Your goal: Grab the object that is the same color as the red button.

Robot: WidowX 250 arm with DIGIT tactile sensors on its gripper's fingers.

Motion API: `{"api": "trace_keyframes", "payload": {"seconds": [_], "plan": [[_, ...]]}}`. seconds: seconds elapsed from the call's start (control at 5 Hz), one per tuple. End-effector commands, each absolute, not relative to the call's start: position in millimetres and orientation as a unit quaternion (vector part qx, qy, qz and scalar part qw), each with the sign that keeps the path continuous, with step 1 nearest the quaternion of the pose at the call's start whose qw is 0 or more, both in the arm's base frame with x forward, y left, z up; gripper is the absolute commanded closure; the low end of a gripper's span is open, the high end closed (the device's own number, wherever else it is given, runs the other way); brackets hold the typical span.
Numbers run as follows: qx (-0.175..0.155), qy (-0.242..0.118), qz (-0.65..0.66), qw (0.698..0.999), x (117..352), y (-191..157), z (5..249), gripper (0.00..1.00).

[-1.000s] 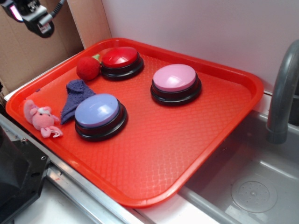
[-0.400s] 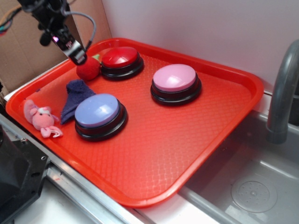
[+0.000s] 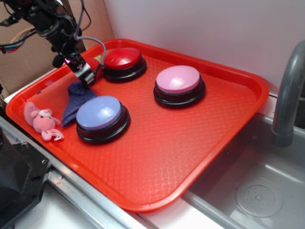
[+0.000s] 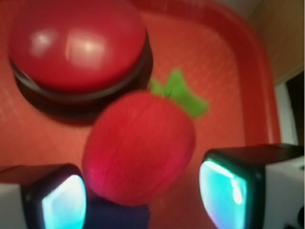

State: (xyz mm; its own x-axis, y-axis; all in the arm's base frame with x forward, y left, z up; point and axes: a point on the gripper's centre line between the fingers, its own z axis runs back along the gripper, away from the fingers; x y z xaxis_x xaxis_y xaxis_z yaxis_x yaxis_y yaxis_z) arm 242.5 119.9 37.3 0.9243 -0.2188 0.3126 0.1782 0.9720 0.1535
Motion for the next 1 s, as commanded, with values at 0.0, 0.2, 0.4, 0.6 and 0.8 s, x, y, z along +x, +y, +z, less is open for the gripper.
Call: {"api": "trace_keyframes", "payload": {"seconds": [0.0,0.2,0.4,0.6,0.8], "plan": [[0.078,-0.198,-0.096,0.972,252.5,120.4,42.7,1.0],[0.083,-0.19,-0.097,0.973,252.8,119.6,41.7,1.0],[0.079,-0.194,-0.09,0.974,251.6,120.6,41.7,1.0],[0.06,-0.164,-0.012,0.985,242.1,122.0,59.9,1.0],[0.062,-0.141,0.035,0.987,234.7,116.3,89.3,1.0]]}}
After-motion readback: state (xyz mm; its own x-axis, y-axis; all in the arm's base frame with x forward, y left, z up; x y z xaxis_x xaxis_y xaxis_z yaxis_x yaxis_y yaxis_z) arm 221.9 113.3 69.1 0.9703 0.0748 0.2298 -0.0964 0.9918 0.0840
